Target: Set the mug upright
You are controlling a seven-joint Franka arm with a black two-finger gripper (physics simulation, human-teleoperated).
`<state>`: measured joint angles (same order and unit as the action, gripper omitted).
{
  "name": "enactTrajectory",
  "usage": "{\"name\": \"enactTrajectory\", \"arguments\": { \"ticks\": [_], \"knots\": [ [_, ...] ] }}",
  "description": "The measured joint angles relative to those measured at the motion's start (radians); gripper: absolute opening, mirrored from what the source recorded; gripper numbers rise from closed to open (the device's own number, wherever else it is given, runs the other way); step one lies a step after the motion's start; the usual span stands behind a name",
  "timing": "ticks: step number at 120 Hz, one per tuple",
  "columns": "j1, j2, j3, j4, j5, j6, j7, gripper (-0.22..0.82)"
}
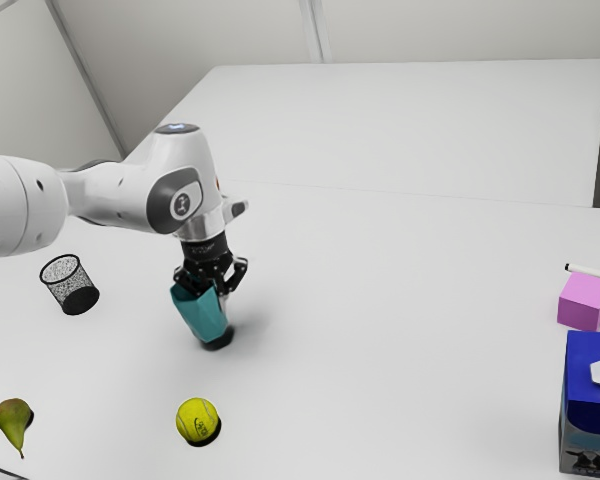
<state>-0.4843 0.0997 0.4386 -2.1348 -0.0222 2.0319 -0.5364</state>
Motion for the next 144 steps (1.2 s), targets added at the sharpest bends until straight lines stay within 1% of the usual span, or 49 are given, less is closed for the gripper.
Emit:
{"name": "enactTrajectory", "arguments": {
  "ticks": [36,76,79,97,108,124,144],
  "knots": [
    [-0.005,0.007,0.002,-0.014,0.012,-0.021,-0.126,-0.18],
    [-0.006,0.070,0.003,-0.015,0.011,0.013,-0.217,-0.18],
    [-0.006,0.071,0.003,-0.015,0.010,0.015,-0.221,-0.14],
    [-0.007,0.074,0.003,-0.015,0.003,0.028,-0.239,0.20],
    [-0.007,0.074,0.003,-0.015,0.000,0.032,-0.248,0.34],
    [-0.007,0.071,0.003,-0.010,-0.002,0.033,-0.257,0.46],
    [-0.008,0.060,0.003,-0.002,-0.002,0.029,-0.264,0.54]
  ]
}}
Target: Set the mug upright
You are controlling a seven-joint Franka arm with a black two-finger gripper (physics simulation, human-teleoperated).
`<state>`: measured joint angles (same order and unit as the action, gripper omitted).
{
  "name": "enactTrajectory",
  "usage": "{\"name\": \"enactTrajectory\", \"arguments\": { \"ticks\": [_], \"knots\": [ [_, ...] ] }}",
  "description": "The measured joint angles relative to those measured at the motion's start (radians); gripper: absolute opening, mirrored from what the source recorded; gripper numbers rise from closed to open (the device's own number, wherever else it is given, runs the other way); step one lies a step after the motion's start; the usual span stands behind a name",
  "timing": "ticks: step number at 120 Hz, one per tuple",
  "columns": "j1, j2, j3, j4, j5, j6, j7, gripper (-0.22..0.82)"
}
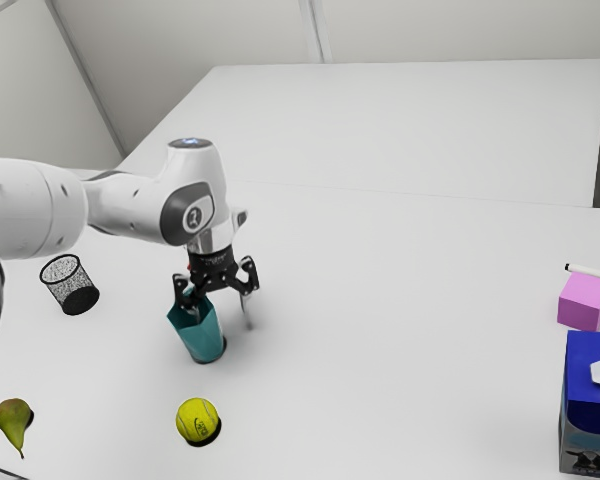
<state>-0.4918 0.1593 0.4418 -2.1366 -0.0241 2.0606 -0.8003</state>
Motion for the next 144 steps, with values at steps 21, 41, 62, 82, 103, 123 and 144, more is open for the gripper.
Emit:
{"name": "enactTrajectory", "arguments": {
  "ticks": [21,41,62,82,103,123,144],
  "knots": [
    [-0.001,-0.031,0.000,0.002,0.002,-0.011,-0.001,0.58],
    [-0.003,-0.067,0.000,0.018,0.005,-0.038,0.001,0.59],
    [-0.004,-0.105,0.001,0.044,0.032,-0.073,0.005,0.60],
    [0.007,-0.112,0.003,0.124,0.058,-0.122,0.041,0.60],
    [0.157,-0.122,-0.114,0.223,0.109,-0.180,0.130,0.60],
    [0.271,-0.138,-0.196,0.305,0.162,-0.238,0.246,0.60],
    [0.275,-0.149,-0.179,0.388,0.173,-0.296,0.359,0.60]
  ]
}}
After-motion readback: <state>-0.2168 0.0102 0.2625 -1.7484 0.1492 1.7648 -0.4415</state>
